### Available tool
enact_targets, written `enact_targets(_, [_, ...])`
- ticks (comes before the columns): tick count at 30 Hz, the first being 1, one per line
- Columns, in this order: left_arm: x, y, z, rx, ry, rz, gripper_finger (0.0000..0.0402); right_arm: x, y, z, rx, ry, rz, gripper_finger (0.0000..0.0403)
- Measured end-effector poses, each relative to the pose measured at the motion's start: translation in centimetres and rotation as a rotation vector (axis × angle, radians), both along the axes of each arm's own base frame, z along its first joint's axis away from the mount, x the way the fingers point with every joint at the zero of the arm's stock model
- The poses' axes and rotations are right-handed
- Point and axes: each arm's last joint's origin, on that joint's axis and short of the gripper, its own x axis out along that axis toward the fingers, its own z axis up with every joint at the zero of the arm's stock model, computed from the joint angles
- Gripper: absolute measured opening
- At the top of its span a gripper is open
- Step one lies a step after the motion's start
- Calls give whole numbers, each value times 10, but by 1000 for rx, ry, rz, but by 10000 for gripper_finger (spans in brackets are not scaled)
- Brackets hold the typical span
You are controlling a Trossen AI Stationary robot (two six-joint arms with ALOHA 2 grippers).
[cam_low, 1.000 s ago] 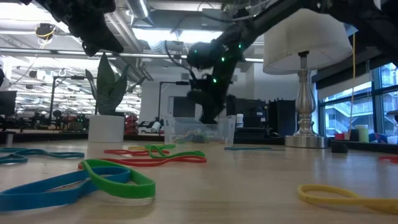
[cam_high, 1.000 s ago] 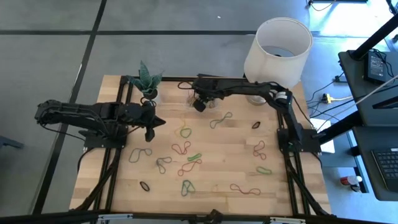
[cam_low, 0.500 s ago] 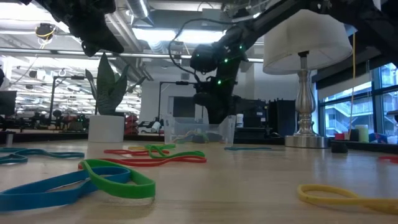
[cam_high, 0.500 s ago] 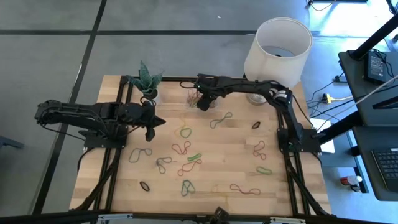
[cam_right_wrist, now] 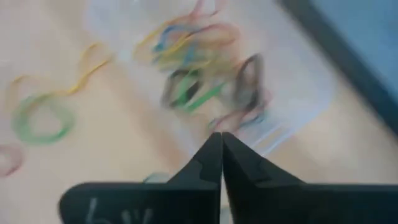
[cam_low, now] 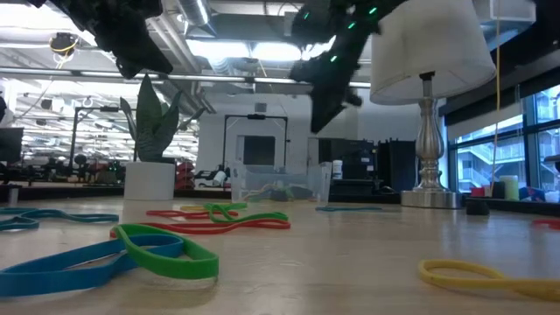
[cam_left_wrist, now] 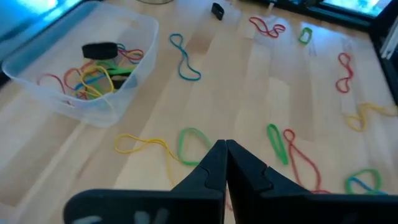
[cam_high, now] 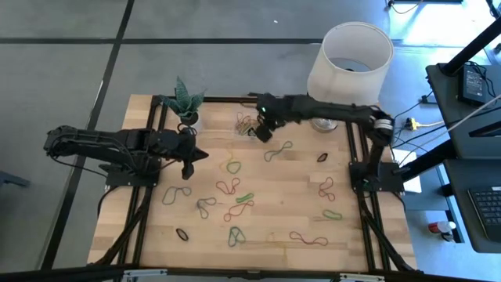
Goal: Pick and place rubber bands into bin
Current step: Put the blue rubber band into the transparent bin
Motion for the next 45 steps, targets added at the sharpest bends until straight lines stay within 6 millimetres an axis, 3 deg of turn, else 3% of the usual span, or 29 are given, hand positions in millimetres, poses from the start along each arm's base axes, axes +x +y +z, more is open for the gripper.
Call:
enact_targets(4, [0, -1, 0, -43, -2, -15, 24, -27, 48, -1, 50, -83, -13, 14])
enact_targets(10, [7, -3, -7, -47, 47, -71, 107, -78, 120, -11, 159, -240, -58, 4])
enact_targets(13, [12, -2, -11, -8, 82, -78, 141, -103, 147, -22, 192, -261, -64, 8])
enact_targets(17, [18, -5, -19, -11, 132, -66, 152, -130, 170, -36, 264, -258, -78, 5])
enact_targets(21, [23, -18, -33, -31, 300, -48, 144, -149, 184, -48, 311, -240, -102, 3])
enact_targets(27, [37, -45, -49, -103, 543, 29, 139, -161, 194, -58, 293, -197, -87, 6])
enact_targets(36, [59, -86, -80, -265, 720, 150, 141, -175, 202, -64, 196, -66, 70, 7])
enact_targets(45, [67, -105, -108, -325, 810, 201, 127, -194, 203, -69, 162, -87, 243, 2])
